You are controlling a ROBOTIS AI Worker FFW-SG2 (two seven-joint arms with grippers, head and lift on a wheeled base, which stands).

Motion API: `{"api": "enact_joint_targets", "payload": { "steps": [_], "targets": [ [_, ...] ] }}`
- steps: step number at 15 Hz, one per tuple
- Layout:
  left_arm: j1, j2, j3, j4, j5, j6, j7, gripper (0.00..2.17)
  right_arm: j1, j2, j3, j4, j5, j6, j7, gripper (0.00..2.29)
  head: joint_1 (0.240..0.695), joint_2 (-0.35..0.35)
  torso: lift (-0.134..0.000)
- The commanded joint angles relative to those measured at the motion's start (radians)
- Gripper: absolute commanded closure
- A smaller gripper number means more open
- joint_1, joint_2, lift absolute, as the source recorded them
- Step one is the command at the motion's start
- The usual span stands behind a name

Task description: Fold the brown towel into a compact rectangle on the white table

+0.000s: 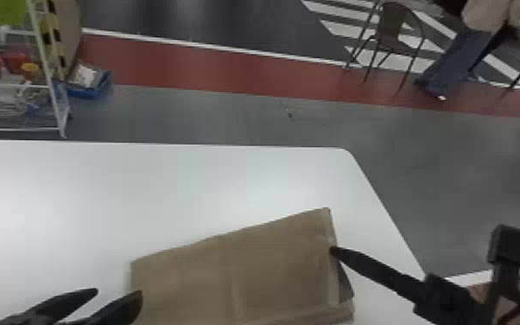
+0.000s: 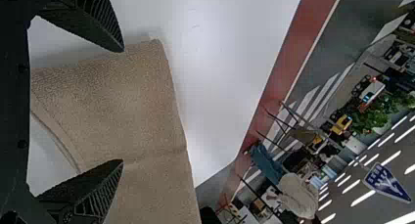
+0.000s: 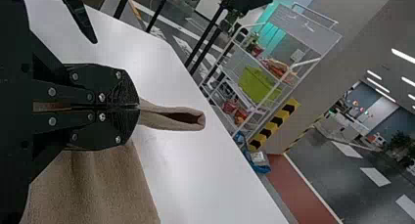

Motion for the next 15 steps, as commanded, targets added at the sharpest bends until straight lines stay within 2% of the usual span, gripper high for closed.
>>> {"api": "enact_joint_targets", "payload": {
  "steps": [1,5,9,11,13,15],
  "targets": [
    [0.012,0.000,-0.007,-0.005,-0.004,0.001,0.000,0.09,-0.002,0.001,-0.001,0.060,0.044,0.002,0.010,1.11,0.695,-0.348,-0.122],
    [0.031,0.000,-0.031,-0.015,-0.021,0.001,0.003,0.09,-0.015,0.001,0.039,0.159,0.137,0.002,0.029,1.11,0.695,-0.350,-0.122],
    [0.043,-0.002,-0.031,-0.032,-0.026,0.001,0.004,0.09,-0.033,-0.011,0.067,0.198,0.196,0.002,0.022,1.10,0.695,-0.350,-0.122],
    [0.046,-0.002,-0.036,-0.032,-0.026,-0.002,0.004,0.09,-0.034,-0.011,0.122,0.230,0.277,0.002,0.013,1.10,0.695,-0.350,-0.122],
    [0.048,-0.005,-0.039,-0.029,-0.046,-0.002,0.006,0.09,-0.038,-0.011,0.116,0.239,0.245,0.002,0.025,1.11,0.695,-0.350,-0.122],
    [0.046,-0.005,-0.039,-0.031,-0.049,-0.002,0.009,0.09,-0.036,-0.009,0.095,0.185,0.193,0.002,0.025,1.11,0.695,-0.350,-0.122]
  ]
}}
